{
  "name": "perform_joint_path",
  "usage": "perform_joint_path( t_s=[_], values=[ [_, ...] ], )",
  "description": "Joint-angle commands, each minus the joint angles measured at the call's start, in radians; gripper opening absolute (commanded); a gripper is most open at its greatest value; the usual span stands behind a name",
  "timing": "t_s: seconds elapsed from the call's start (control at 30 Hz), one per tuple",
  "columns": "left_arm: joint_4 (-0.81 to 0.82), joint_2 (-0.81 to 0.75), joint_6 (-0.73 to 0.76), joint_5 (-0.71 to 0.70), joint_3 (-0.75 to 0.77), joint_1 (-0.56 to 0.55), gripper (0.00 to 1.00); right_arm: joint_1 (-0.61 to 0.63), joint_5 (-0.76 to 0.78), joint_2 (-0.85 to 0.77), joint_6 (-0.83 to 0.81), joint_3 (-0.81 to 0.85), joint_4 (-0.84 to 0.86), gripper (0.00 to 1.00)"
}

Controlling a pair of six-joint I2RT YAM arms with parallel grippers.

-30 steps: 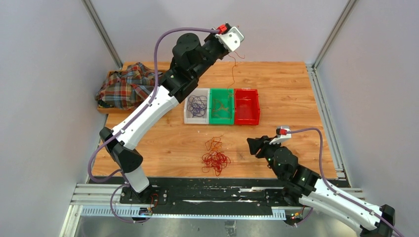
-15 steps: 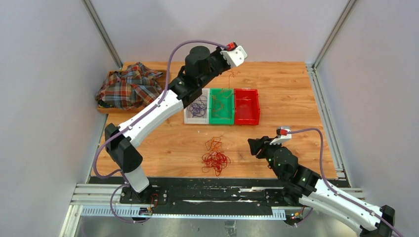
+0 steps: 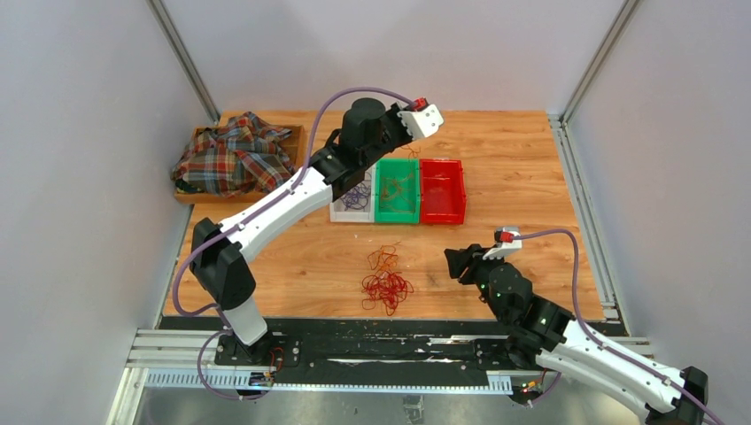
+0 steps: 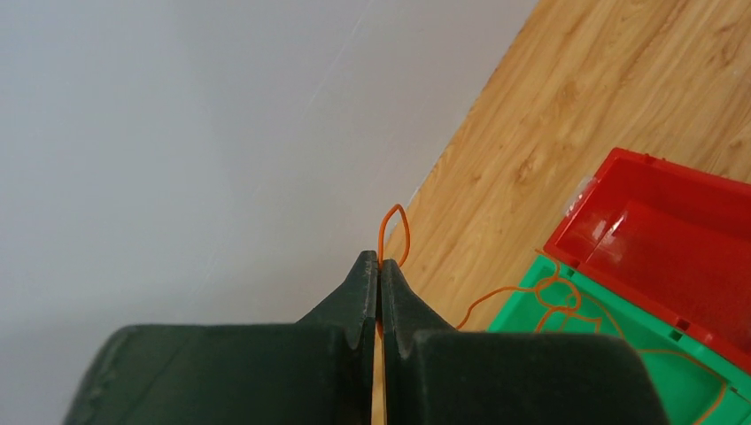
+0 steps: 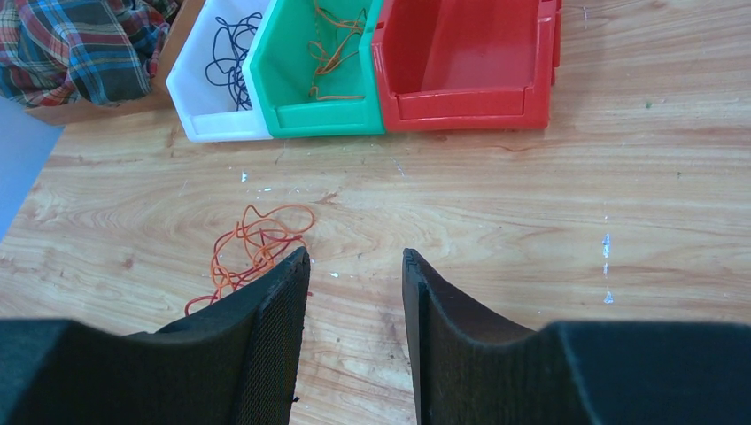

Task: Untangle the cables

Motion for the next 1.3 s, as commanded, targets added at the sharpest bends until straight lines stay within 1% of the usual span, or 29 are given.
perform_joint_path(
  t_s=[0.0, 0.13, 0.3, 0.43, 0.57, 0.7, 0.83, 1.0, 1.13, 1.17, 1.23, 1.27],
  values=[
    [0.000, 0.009, 0.043, -0.033, -0.013, 0.008, 0.00, 0.003, 0.032, 0.011, 0.002, 0.033, 0.005, 0.43],
    [-0.086, 0.072, 0.017, -0.012, -0.004, 0.018, 0.00, -0.001, 0.035, 0.023, 0.001, 0.041, 0.009, 0.43],
    [-0.241, 0.197, -0.048, -0.008, 0.082, 0.018, 0.00, -0.015, 0.037, 0.031, -0.024, 0.066, 0.006, 0.43],
    [-0.280, 0.270, -0.083, 0.017, 0.118, 0.018, 0.00, -0.033, 0.030, 0.033, -0.037, 0.083, -0.003, 0.43],
    [-0.282, 0.313, -0.110, 0.051, 0.116, 0.022, 0.00, -0.052, 0.018, 0.036, -0.034, 0.085, -0.010, 0.43],
    [-0.328, 0.355, -0.162, 0.086, 0.108, 0.032, 0.00, -0.072, 0.003, 0.041, -0.027, 0.085, -0.019, 0.43],
    [-0.269, 0.358, -0.193, 0.091, 0.019, 0.049, 0.00, -0.092, -0.016, 0.045, -0.024, 0.088, -0.030, 0.43],
    [-0.172, 0.359, -0.134, 0.044, -0.081, 0.060, 0.00, -0.121, -0.046, 0.053, -0.023, 0.095, -0.042, 0.43],
    [-0.155, 0.360, -0.134, 0.040, -0.110, 0.063, 0.01, -0.142, -0.073, 0.056, -0.016, 0.098, -0.047, 0.43],
    [-0.159, 0.359, -0.148, 0.051, -0.103, 0.063, 0.05, -0.145, -0.079, 0.056, -0.015, 0.099, -0.047, 0.43],
    [-0.190, 0.351, -0.175, 0.084, -0.073, 0.066, 0.20, -0.149, -0.088, 0.059, -0.013, 0.101, -0.049, 0.43],
    [-0.208, 0.347, -0.189, 0.099, -0.055, 0.068, 0.25, -0.150, -0.092, 0.060, -0.013, 0.104, -0.049, 0.43]
  ],
)
